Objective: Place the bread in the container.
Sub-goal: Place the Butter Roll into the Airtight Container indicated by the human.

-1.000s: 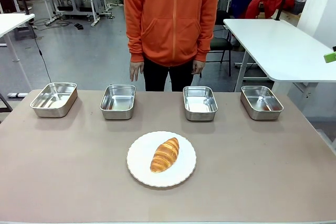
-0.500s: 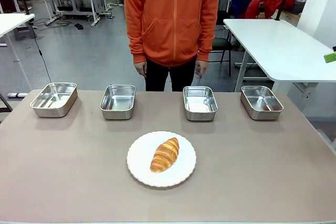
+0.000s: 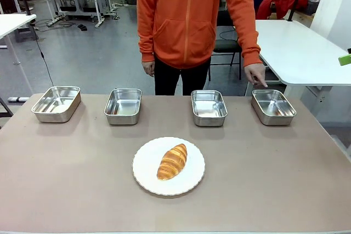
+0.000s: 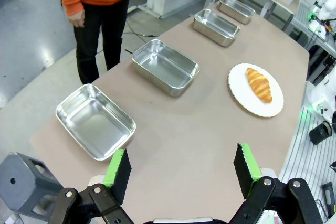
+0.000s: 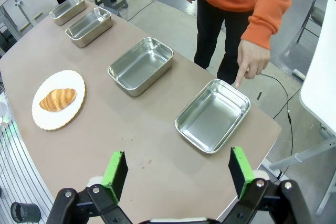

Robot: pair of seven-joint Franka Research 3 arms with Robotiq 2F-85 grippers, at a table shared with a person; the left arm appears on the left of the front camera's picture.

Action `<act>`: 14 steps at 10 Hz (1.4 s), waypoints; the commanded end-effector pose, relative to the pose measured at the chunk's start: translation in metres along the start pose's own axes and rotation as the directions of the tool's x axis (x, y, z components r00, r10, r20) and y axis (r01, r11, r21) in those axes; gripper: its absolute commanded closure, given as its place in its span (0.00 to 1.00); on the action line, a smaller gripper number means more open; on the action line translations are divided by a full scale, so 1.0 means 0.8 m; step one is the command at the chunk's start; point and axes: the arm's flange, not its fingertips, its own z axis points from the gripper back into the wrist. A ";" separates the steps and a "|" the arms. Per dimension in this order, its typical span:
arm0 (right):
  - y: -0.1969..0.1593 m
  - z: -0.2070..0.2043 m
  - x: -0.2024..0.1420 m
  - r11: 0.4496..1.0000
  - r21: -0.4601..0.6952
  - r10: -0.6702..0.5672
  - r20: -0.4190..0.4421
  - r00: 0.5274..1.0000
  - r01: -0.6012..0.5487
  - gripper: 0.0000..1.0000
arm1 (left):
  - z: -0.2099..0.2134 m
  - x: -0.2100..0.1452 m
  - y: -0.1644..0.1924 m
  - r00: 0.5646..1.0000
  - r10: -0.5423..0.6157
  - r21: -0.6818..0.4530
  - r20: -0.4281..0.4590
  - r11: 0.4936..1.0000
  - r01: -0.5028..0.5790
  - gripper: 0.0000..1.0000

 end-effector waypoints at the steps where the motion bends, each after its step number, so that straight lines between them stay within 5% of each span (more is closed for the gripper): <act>1: -0.003 0.000 0.000 1.000 0.006 0.021 0.025 0.999 -0.022 0.00 | 0.001 0.002 -0.002 1.000 -0.007 -0.006 0.015 1.000 0.007 0.00; 14: 0.000 0.000 0.000 1.000 0.000 0.000 0.000 1.000 0.000 0.00 | 0.001 0.002 -0.002 1.000 -0.007 -0.006 0.015 1.000 0.007 0.00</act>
